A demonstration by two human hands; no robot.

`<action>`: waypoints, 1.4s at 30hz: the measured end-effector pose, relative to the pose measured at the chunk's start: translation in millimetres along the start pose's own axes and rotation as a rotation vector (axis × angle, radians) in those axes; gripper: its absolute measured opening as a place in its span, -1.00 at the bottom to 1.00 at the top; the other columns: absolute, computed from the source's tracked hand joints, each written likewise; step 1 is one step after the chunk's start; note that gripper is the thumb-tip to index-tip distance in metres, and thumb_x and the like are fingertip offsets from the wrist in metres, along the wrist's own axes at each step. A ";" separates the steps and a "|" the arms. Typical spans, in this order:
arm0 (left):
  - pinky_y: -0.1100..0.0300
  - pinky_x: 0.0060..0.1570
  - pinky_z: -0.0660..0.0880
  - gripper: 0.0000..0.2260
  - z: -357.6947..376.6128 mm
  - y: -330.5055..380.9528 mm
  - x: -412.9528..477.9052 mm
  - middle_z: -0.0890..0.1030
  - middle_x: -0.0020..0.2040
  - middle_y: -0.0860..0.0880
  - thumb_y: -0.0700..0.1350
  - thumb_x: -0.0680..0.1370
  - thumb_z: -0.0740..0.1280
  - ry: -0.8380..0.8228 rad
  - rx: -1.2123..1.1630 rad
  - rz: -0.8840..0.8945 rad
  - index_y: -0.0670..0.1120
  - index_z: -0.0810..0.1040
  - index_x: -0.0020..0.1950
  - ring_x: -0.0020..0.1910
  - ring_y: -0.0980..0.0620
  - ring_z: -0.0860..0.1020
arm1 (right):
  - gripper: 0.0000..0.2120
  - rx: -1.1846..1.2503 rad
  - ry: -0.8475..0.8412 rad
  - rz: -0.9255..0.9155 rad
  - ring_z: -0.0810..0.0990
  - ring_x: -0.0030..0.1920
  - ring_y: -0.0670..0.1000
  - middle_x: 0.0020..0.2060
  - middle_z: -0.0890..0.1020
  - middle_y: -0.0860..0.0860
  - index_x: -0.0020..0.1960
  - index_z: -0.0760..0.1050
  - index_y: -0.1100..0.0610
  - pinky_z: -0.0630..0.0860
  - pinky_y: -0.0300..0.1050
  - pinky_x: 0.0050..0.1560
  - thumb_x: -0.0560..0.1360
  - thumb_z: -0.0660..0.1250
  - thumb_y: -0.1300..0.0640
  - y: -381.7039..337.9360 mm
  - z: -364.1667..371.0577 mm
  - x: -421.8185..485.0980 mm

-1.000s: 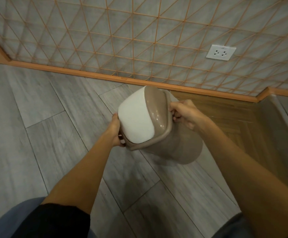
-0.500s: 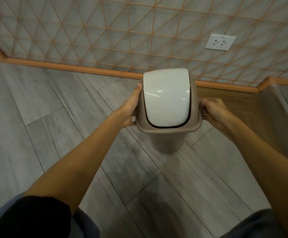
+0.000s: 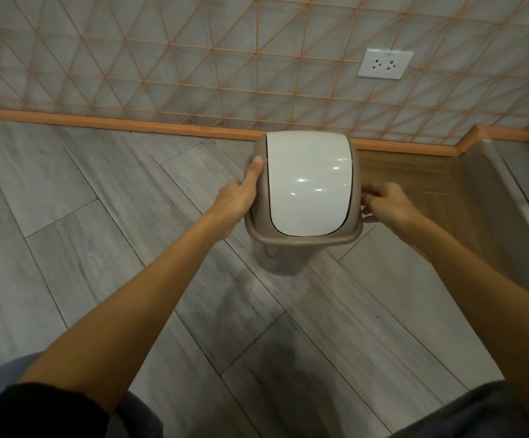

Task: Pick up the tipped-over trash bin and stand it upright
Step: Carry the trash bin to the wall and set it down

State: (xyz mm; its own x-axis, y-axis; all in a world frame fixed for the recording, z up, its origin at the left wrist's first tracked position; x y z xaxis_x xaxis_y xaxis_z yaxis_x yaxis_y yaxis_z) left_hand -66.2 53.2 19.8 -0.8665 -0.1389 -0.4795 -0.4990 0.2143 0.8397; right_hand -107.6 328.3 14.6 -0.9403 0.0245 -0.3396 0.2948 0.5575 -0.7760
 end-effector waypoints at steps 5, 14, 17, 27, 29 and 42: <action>0.40 -0.27 0.41 -0.46 -6.7 14.2 -8.9 0.59 -0.01 -0.02 0.25 0.56 0.14 0.031 0.275 0.383 -0.19 0.51 0.21 -0.02 0.00 0.57 | -0.47 -0.160 -0.053 -0.135 0.55 -0.03 0.02 0.01 0.57 0.02 0.46 0.30 0.15 0.53 -0.06 -0.03 0.49 0.24 0.24 -16.4 -17.1 -11.0; 0.01 0.32 0.42 -0.05 10.5 -10.7 -17.3 0.36 0.41 0.05 0.13 0.28 0.55 -0.077 0.398 0.550 -0.01 0.13 0.54 0.35 0.06 0.38 | -0.10 -0.225 -0.244 -0.323 0.38 0.29 -0.14 0.43 0.32 -0.15 0.52 0.12 -0.05 0.46 -0.14 0.23 0.31 0.53 0.01 -8.7 17.6 -48.7; 0.03 0.32 0.44 -0.02 8.3 -12.1 -12.6 0.36 0.41 0.09 0.14 0.26 0.56 -0.090 0.389 0.557 0.02 0.13 0.55 0.34 0.08 0.40 | -0.07 -0.206 -0.214 -0.371 0.42 0.32 -0.08 0.47 0.33 -0.11 0.54 0.11 -0.04 0.49 -0.16 0.23 0.31 0.53 0.03 -5.3 20.3 -48.0; 0.32 0.22 0.39 -0.06 6.9 8.2 32.9 0.40 0.41 0.12 0.11 0.28 0.55 -0.100 0.375 0.564 0.03 0.13 0.54 0.32 0.11 0.41 | -0.04 -0.167 -0.174 -0.395 0.44 0.37 -0.04 0.48 0.35 -0.08 0.53 0.15 -0.02 0.46 -0.24 0.26 0.24 0.53 -0.07 -9.2 12.7 0.7; 0.33 0.21 0.38 -0.07 8.2 16.4 46.8 0.40 0.41 0.09 0.09 0.30 0.55 -0.098 0.385 0.574 0.02 0.13 0.55 0.32 0.09 0.41 | -0.07 -0.164 -0.165 -0.413 0.45 0.35 -0.07 0.45 0.39 -0.09 0.52 0.19 0.00 0.45 -0.38 0.20 0.25 0.52 -0.07 -13.9 10.3 12.2; 0.32 0.04 0.40 -0.34 13.0 67.5 138.7 0.54 0.21 0.04 0.06 0.38 0.50 0.008 0.432 0.621 -0.14 0.40 0.40 0.16 0.09 0.47 | -0.34 -0.188 -0.098 -0.468 0.51 0.26 -0.07 0.23 0.53 -0.12 0.42 0.35 0.08 0.43 -0.11 0.32 0.38 0.48 0.01 -43.4 -2.8 108.4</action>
State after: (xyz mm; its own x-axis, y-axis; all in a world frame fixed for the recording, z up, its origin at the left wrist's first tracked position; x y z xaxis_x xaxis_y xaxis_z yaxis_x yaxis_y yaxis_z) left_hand -220.3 61.0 6.6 -0.9908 0.1246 0.0524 0.1186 0.6152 0.7794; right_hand -222.8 309.1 12.9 -0.9412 -0.3363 -0.0337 -0.1981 0.6297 -0.7511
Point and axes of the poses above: each hand's wrist, its own x-axis towards the middle knuckle, its own z-axis out of the palm, y = z × x, the point moved 7 cm from there along x, towards the middle knuckle
